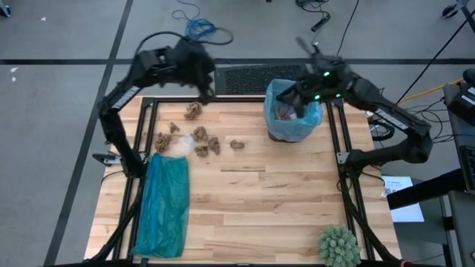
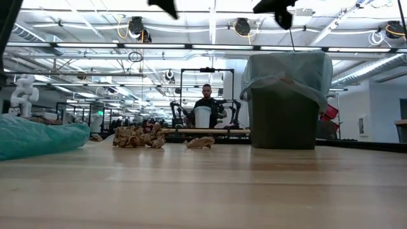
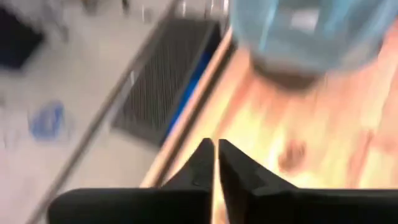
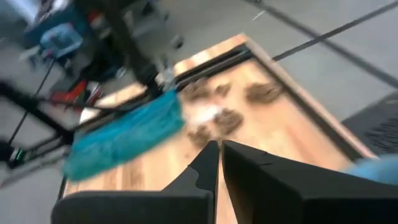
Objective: Place trash/remove bag and relplace
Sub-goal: Put the brown napkin into the trash bin
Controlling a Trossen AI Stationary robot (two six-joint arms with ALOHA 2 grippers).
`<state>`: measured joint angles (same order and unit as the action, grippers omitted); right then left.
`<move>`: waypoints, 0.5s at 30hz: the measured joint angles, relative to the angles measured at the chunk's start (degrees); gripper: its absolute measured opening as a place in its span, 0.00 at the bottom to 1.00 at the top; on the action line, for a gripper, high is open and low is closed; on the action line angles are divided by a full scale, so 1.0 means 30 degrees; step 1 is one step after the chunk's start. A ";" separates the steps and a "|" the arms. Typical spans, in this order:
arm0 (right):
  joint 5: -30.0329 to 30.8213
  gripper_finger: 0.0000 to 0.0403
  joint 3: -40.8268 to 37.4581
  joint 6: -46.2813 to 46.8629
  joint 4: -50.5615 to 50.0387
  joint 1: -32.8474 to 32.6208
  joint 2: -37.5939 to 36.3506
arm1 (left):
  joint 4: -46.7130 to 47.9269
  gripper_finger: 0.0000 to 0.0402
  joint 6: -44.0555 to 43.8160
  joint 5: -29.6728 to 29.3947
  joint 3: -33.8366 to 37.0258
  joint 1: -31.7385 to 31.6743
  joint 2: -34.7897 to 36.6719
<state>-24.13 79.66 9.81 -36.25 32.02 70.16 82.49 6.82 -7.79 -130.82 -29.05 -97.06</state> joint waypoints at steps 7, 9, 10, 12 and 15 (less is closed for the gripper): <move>0.0144 0.03 0.0000 -0.0581 0.2529 -0.2594 0.2989 | 0.2297 0.01 -0.2124 -0.0202 0.1166 -0.0899 0.2188; 0.0634 0.05 0.0000 -0.0572 0.2808 -0.3096 0.4006 | 0.2092 0.00 -0.2323 -0.0119 0.1974 -0.1211 0.2949; 0.0953 0.07 0.0000 -0.0585 0.2850 -0.3364 0.4492 | 0.2253 0.00 -0.2544 -0.0055 0.2513 -0.1466 0.3345; 0.1724 0.10 0.0000 -0.0683 0.2876 -0.3996 0.5445 | 0.1982 0.00 -0.2642 0.0458 0.3826 -0.2037 0.4374; 0.2877 0.16 0.0000 -0.0841 0.2899 -0.4856 0.6841 | -0.0094 0.00 -0.2681 0.2874 0.5997 -0.2792 0.6214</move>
<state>-15.50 79.66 7.29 -27.56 17.45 90.69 82.21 -1.23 0.83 -112.83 -37.42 -78.42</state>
